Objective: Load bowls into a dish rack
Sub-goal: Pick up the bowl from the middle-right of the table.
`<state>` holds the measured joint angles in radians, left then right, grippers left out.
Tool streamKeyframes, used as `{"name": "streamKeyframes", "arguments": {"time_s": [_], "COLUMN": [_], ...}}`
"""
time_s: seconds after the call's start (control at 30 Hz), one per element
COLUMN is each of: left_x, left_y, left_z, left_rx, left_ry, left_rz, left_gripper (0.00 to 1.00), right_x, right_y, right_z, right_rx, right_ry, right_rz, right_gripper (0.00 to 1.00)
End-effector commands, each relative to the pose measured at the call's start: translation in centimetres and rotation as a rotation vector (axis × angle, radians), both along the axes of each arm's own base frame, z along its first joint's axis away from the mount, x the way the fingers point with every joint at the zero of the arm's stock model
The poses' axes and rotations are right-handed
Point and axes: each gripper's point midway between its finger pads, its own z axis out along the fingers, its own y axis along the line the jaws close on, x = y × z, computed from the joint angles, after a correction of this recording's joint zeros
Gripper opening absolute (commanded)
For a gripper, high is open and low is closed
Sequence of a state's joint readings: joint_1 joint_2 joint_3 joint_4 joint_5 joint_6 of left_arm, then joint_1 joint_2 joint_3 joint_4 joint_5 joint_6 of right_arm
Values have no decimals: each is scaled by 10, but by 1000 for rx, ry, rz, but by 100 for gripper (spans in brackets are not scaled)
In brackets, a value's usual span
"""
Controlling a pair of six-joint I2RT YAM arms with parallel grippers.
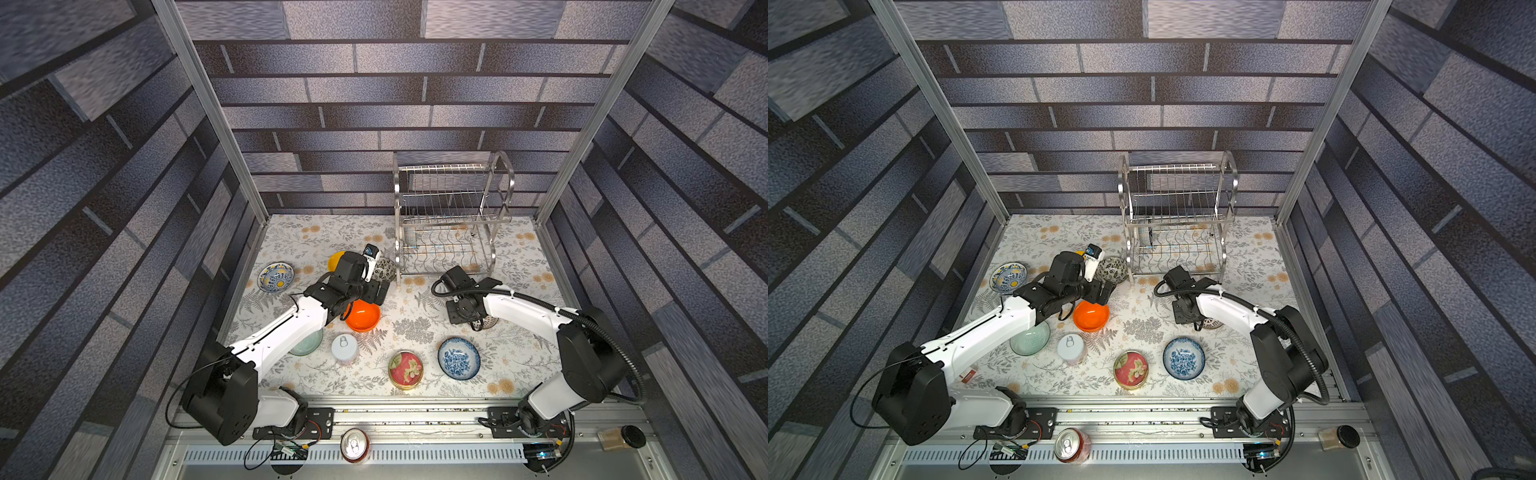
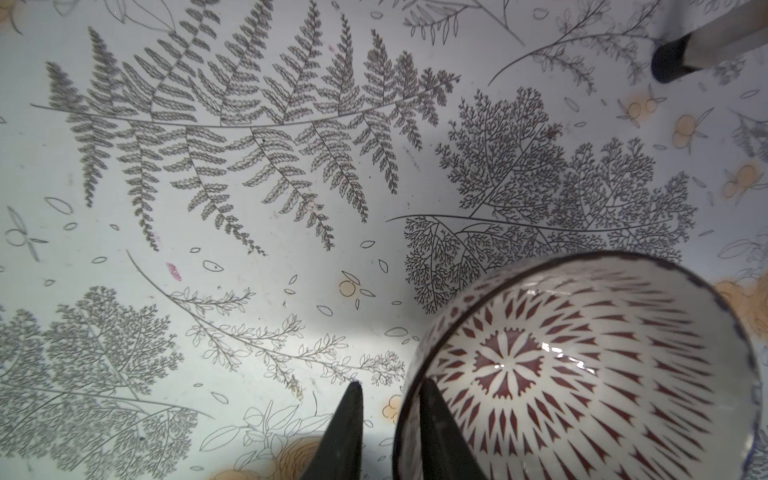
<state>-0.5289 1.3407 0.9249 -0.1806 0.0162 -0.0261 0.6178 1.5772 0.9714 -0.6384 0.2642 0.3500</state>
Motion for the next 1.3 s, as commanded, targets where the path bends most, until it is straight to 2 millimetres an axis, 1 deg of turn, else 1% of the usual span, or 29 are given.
{"name": "streamKeyframes", "arguments": {"time_s": [0.0,0.07,0.13,0.27,0.33,0.47,0.63,0.7,0.8,0.97,1.27], "left_x": [3,3,3,4,5,4,1,0,-2,-8,-15], "left_y": [4,6,10,16,17,16,17,17,16,17,17], "left_z": [6,4,6,18,25,32,35,35,36,32,31], "left_rx": [17,30,49,72,71,74,77,69,47,8,-35], "left_ry": [-15,-5,-2,-17,-25,-13,2,8,18,38,4], "left_rz": [18,29,43,64,69,62,41,29,8,-13,-19], "left_gripper": [100,100,100,100,100,100,100,100,100,100,100], "right_x": [-3,-5,-7,-12,-13,-15,-12,-11,-10,-9,-1], "right_y": [5,4,5,6,5,1,2,3,6,9,15], "right_z": [2,2,2,1,2,6,16,20,28,40,75], "right_rx": [41,51,69,98,102,106,140,154,180,220,312], "right_ry": [-17,-21,-26,-28,-34,-49,-84,-98,-119,-148,-257], "right_rz": [10,14,15,11,12,18,20,22,28,34,22], "right_gripper": [25,24,22,20,18,16,12,8,8,8,7]}}
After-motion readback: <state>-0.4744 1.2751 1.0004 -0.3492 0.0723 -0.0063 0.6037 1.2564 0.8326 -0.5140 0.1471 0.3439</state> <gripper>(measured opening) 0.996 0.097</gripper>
